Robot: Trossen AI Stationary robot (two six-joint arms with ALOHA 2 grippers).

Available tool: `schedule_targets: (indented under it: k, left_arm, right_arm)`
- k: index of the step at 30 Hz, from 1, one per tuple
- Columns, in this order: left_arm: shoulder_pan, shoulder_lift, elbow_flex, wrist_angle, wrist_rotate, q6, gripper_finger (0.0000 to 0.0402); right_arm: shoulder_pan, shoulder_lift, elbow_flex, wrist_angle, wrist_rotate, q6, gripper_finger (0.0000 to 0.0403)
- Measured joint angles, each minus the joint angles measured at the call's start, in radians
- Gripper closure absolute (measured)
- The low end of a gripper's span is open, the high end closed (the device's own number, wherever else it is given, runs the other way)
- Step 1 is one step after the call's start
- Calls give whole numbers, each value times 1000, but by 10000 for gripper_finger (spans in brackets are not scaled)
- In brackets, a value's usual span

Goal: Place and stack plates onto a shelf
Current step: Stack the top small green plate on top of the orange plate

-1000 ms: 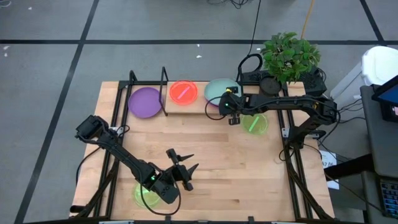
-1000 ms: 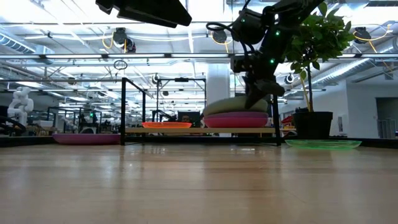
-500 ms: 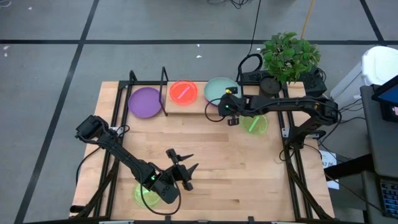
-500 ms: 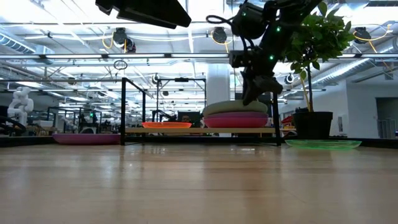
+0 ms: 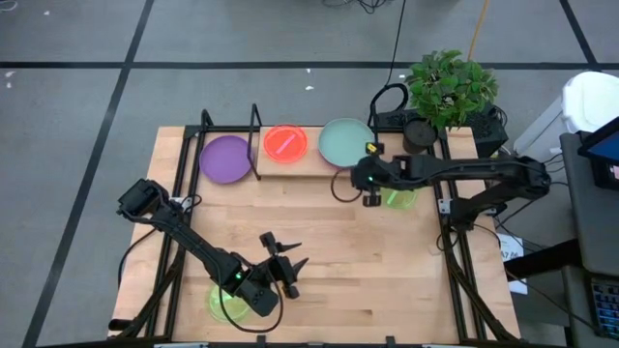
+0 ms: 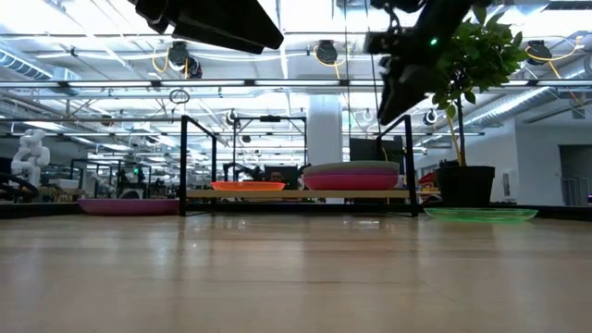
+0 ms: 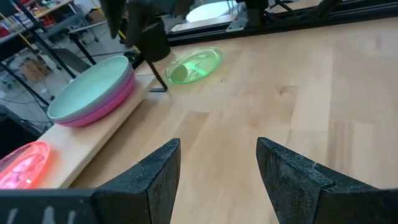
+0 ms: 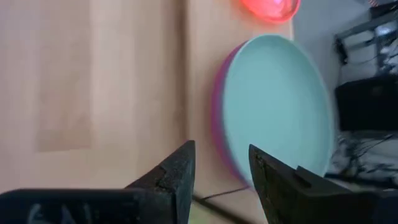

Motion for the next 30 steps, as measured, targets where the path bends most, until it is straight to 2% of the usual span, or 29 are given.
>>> schedule_targets:
  k: [7, 16, 20, 30]
  left_arm:
    - [0, 0, 0, -5, 11, -26, 185]
    - [-3, 0, 0, -5, 59, -54, 185]
    - [7, 0, 0, -5, 59, -54, 185]
    - [28, 0, 0, -3, 132, -86, 185]
  right_arm:
    - [130, -69, -27, -149, -3, 227, 272]
    - [253, -198, -289, -140, -3, 430, 273]
    - [284, -244, -395, -84, -3, 457, 273]
    - [304, -227, -421, -12, 0, 493, 273]
